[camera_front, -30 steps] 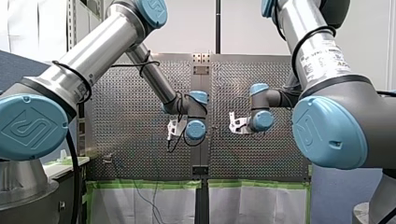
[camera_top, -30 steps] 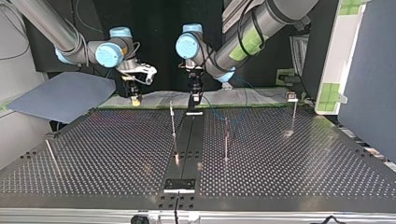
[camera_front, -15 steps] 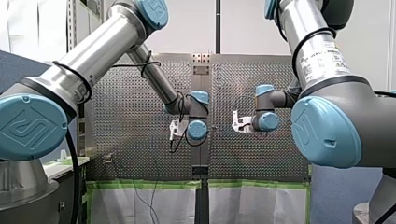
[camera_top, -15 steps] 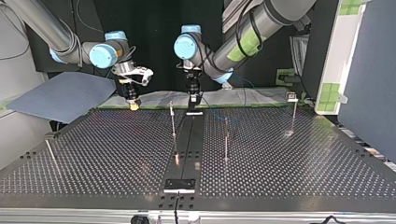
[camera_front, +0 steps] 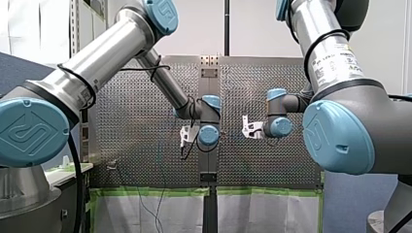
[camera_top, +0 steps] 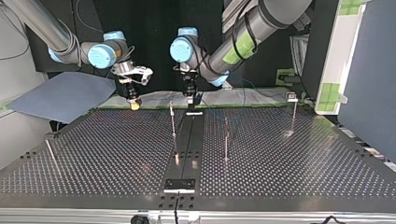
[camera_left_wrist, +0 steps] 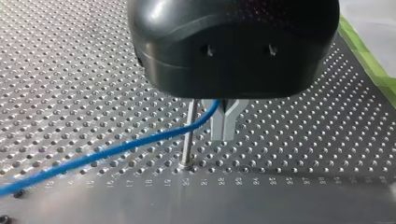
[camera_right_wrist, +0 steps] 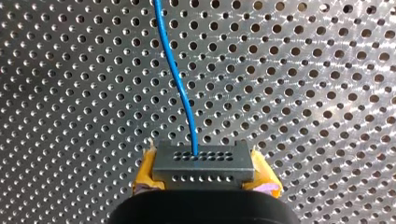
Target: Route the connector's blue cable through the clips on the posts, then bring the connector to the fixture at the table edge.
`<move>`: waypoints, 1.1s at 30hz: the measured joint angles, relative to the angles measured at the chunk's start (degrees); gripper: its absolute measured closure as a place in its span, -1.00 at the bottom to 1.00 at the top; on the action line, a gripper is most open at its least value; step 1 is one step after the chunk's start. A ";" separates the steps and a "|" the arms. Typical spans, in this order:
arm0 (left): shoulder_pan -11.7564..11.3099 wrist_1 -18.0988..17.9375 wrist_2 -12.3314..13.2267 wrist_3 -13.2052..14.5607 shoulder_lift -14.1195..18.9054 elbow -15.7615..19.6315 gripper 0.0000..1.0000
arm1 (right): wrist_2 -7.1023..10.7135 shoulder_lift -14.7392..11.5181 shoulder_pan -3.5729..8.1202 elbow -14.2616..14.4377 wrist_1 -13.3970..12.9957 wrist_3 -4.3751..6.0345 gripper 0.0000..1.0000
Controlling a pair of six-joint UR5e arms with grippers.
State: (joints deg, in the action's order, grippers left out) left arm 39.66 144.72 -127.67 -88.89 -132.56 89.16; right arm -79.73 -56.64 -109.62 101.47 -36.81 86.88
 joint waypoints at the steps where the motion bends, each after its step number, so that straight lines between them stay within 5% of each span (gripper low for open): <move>1: 0.02 0.20 0.02 -0.01 -0.25 -0.22 1.00 | 0.00 0.02 0.08 0.00 0.00 0.03 1.00; 33: -1.02 2.14 1.22 -1.25 -2.22 -4.58 1.00 | -0.08 0.34 2.79 -0.02 -0.20 0.41 1.00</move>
State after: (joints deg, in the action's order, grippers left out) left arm 38.64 146.86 -126.44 -90.14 -134.79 84.58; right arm -79.80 -56.31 -106.83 101.45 -37.01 87.29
